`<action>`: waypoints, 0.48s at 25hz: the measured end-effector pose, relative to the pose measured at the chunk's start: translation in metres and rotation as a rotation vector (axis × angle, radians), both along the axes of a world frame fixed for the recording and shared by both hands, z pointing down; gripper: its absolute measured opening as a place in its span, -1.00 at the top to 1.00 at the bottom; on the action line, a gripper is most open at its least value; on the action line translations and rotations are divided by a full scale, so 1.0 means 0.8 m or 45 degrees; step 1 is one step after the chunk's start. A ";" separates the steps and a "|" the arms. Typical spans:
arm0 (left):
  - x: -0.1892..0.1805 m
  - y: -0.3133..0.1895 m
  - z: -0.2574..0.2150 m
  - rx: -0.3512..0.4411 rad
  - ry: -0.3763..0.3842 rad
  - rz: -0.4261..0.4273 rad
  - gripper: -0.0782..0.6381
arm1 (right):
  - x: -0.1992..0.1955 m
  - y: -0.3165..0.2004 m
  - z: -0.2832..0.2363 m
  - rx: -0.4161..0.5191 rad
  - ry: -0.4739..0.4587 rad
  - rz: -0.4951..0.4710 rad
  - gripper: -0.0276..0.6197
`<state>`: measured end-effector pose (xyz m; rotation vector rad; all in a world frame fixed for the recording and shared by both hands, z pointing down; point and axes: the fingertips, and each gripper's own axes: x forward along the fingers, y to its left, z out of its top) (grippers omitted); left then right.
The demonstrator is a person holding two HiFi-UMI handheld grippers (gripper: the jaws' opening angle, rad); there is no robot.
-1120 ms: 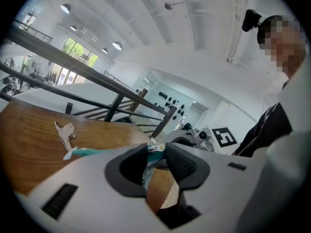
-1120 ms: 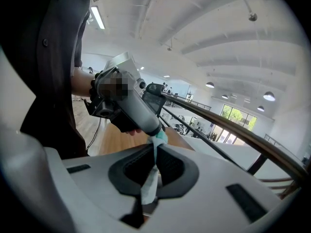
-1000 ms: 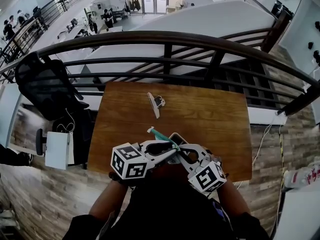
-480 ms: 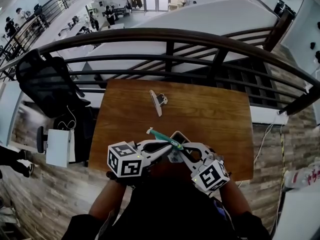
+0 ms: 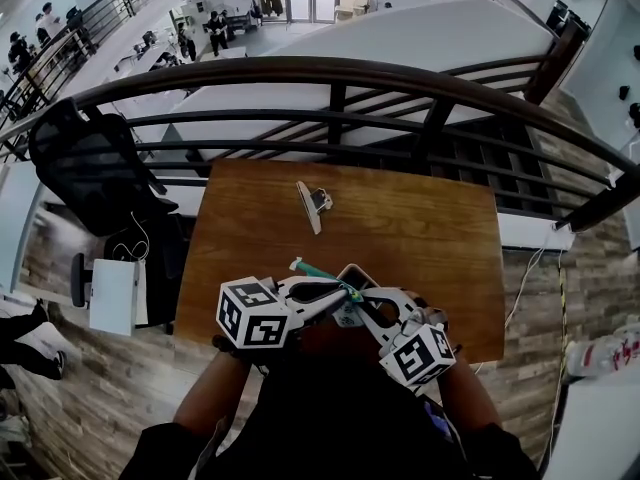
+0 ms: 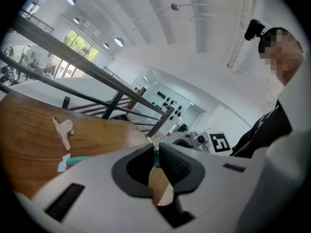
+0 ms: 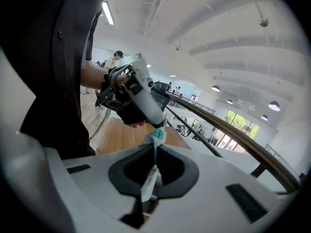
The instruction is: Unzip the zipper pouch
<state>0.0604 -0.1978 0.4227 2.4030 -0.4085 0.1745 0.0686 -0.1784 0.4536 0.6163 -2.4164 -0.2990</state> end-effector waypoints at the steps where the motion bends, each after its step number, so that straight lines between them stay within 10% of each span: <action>1: 0.001 -0.001 0.000 0.005 -0.008 0.000 0.68 | 0.001 0.000 0.000 0.002 0.001 0.002 0.91; 12: 0.004 -0.009 0.001 -0.031 -0.011 -0.081 0.74 | 0.007 -0.002 -0.002 -0.096 -0.127 0.045 0.84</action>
